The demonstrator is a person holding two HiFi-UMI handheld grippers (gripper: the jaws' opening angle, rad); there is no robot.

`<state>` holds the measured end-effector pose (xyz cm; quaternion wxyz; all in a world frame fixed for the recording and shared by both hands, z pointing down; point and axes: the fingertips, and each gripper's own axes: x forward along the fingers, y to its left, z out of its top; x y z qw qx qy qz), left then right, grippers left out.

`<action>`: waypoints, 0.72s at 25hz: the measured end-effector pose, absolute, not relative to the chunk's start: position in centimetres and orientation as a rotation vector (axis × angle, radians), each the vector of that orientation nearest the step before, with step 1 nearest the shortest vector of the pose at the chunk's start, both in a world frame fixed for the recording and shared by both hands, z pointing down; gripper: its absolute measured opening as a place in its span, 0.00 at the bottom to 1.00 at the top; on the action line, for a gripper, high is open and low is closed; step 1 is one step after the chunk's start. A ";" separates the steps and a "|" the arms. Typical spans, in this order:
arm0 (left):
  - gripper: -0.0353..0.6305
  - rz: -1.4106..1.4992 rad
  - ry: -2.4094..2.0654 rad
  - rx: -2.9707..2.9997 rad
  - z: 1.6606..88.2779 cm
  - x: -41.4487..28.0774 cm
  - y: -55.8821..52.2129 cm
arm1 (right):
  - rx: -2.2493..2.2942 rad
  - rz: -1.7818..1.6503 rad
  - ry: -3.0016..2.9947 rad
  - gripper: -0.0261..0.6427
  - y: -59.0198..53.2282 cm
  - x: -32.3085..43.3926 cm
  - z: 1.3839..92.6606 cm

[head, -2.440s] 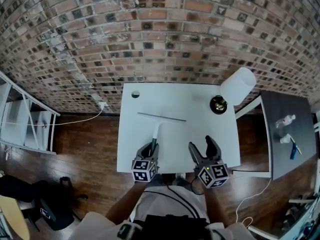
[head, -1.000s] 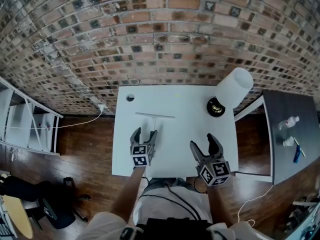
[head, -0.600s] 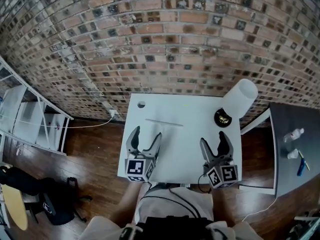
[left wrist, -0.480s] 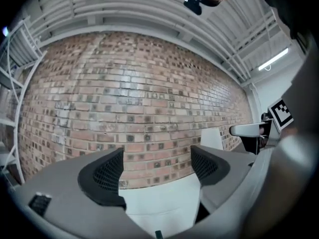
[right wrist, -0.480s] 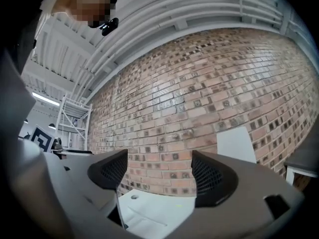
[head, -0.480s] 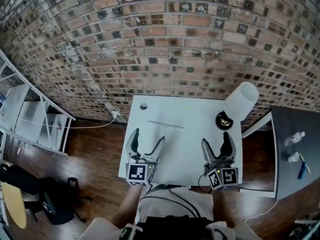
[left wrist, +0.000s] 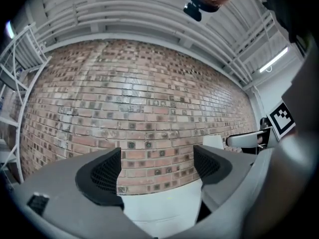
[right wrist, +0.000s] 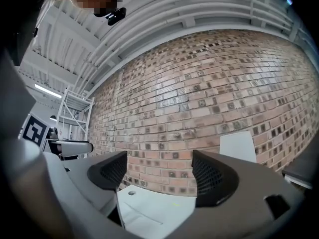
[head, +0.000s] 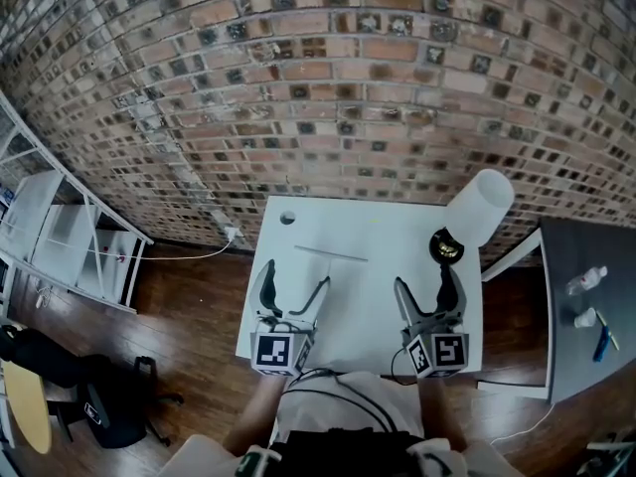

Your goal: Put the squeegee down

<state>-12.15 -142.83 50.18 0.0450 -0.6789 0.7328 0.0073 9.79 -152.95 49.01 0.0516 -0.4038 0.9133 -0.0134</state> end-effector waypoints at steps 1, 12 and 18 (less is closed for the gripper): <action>0.73 0.027 2.235 -2.081 50.1 -12.1 -143.0 | -1.225 -0.035 2.780 0.69 -153.0 9.8 49.0; 0.68 0.011 2.222 -2.126 50.0 -12.0 -144.1 | -1.189 -0.008 2.806 0.69 -153.0 9.0 48.5; 0.68 0.008 2.235 -2.134 50.4 -12.0 -144.0 | -1.164 -0.005 2.830 0.69 -152.8 8.5 49.0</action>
